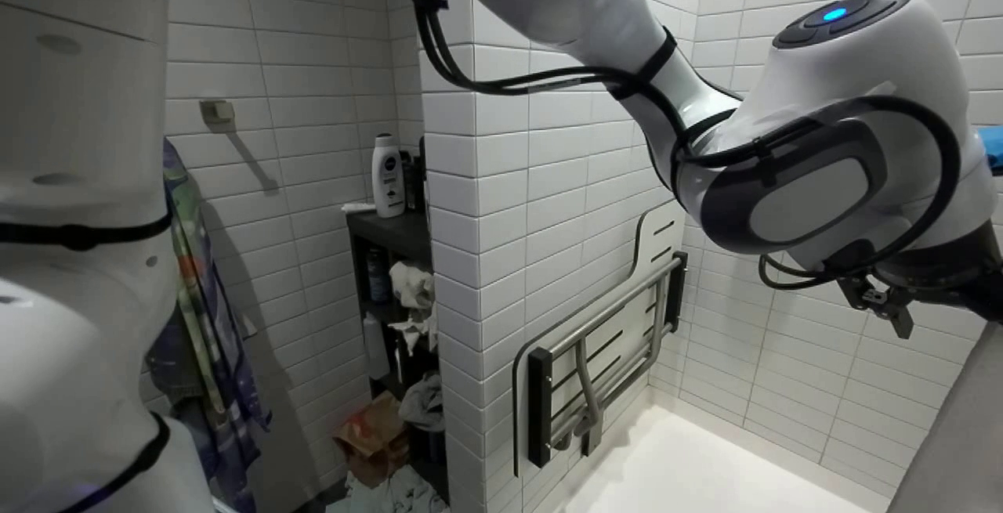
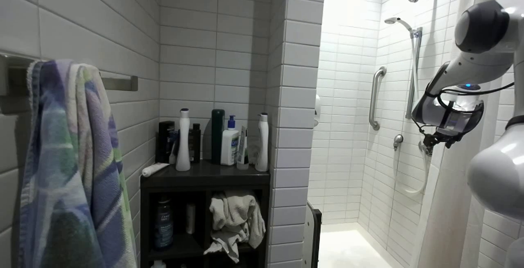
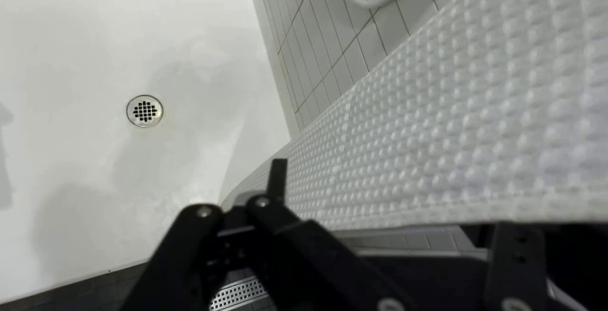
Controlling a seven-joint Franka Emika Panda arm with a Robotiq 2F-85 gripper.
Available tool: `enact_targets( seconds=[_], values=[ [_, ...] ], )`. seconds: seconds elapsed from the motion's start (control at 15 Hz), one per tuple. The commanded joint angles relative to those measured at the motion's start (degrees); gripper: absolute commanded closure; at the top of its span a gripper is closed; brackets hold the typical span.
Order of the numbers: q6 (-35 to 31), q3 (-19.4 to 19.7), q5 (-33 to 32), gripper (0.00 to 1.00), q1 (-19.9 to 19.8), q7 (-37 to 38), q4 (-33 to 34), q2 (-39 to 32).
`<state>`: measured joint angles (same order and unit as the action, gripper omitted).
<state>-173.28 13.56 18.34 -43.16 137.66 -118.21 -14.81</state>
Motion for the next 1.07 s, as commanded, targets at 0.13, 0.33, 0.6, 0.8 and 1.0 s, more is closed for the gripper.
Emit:
enact_targets(
  seconds=[0.13,0.33,0.6,0.8,1.0],
  values=[
    [-2.3,-3.6,3.2,0.65,-2.8,-3.9,1.2,-0.7],
    [-2.9,-5.0,3.3,0.87,-3.8,-5.3,1.1,-0.4],
    [-3.9,-6.4,2.8,1.00,-4.4,-6.9,0.8,0.1],
    [-4.9,-7.9,2.3,1.00,-4.3,-9.0,0.1,1.0],
    [-6.4,-10.5,0.6,1.00,-3.0,-13.7,-1.6,3.2]
  ],
)
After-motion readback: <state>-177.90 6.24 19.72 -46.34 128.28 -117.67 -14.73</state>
